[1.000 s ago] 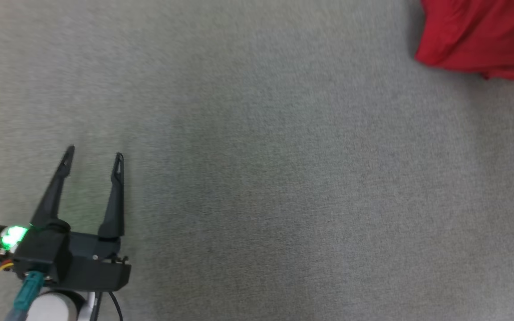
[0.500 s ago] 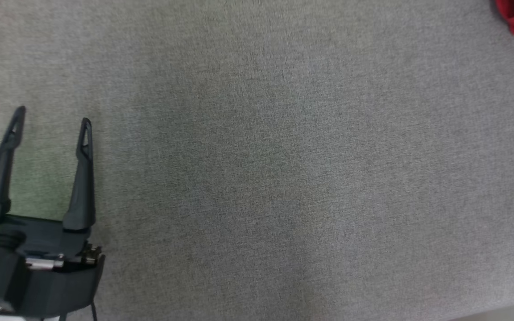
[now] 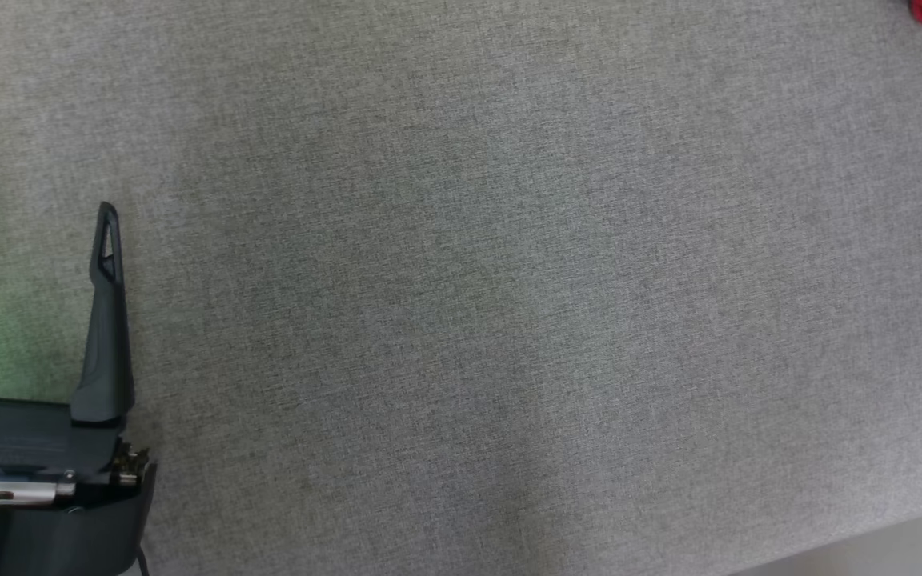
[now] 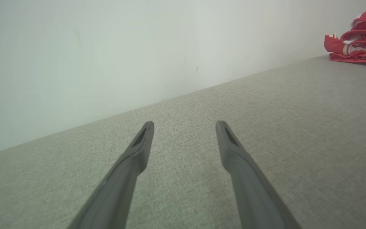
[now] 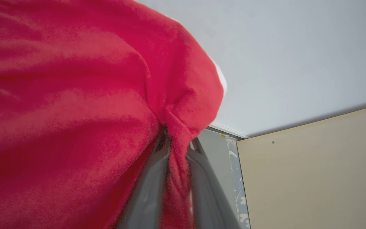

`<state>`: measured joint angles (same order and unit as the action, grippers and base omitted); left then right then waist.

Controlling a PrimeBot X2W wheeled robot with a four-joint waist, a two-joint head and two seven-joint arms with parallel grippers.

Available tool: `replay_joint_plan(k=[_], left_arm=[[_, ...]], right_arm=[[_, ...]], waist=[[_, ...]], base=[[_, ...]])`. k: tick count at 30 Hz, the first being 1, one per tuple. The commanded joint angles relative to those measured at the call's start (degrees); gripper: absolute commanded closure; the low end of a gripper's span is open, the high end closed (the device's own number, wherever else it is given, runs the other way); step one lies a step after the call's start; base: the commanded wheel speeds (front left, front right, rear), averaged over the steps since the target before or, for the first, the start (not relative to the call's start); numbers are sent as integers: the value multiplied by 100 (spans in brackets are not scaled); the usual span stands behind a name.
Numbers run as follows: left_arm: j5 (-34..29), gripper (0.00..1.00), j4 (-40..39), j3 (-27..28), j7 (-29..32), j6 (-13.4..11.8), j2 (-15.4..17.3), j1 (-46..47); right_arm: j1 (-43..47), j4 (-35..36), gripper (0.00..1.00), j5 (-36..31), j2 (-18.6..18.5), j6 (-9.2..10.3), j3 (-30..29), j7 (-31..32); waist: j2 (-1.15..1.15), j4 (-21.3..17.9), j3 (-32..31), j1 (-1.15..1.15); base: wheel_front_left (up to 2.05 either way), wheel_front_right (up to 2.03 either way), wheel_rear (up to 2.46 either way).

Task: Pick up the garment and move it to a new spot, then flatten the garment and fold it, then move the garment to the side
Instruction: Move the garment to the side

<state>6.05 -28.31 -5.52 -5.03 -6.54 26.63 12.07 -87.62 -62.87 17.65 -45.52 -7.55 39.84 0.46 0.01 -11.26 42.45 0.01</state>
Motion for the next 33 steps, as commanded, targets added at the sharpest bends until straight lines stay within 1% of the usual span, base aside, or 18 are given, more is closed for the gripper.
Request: replay_joint_plan(k=[1,2,5,8,12,17,20,25,27,30,33], left_arm=[[-15,0,0,26,-11,-10,36,-35],[13,0,44,44,-21,-18,47,-33],[49,0,146,60,-60,-36,36,-59],[122,0,335,55,-144,-69,-41,-123],[272,0,703,26,-320,-140,-213,-238],[572,0,1149,50,-561,-245,-502,-541],[709,0,1453,38,-676,-251,-641,-746],[934,0,1828,69,-824,-302,-850,-1143],[991,0,1943,81,-867,-333,-935,-1250],[1064,0,2112,96,-912,-336,-1017,-1391],[1131,0,2246,109,-955,-317,-1091,-1500]], right_arm=[[-68,-25,0,-29,70,18,-5,-28],[-90,-113,0,-60,149,18,-46,-122],[-136,-247,0,-189,231,18,-89,-256],[-146,-300,0,-264,384,18,-166,-464],[90,-229,0,-464,612,18,-76,-841],[412,-37,0,-365,788,18,-260,-1282],[901,161,0,-72,867,18,-425,-1446],[1874,765,0,253,688,18,-722,-1558],[2325,1054,0,365,688,18,-904,-1562],[3018,1589,0,474,675,18,-1339,-1568],[3891,2118,0,455,752,18,-1933,-1565]], waist=[[-1,-24,12,-1],[-1,-42,5,-1],[-1,-50,-72,-1],[-1,-33,-292,-1],[-1,49,-818,-1],[-1,245,-1627,-1],[-1,432,-2109,-1],[-1,668,-2826,-1],[-1,749,-3036,-1],[-1,856,-3292,-1],[-1,946,-3517,-1]], base=[[0,0,0],[0,0,0],[0,0,0],[0,0,0],[0,0,0],[0,0,0],[0,0,0],[0,0,0],[0,0,0],[0,0,0],[0,0,0]])
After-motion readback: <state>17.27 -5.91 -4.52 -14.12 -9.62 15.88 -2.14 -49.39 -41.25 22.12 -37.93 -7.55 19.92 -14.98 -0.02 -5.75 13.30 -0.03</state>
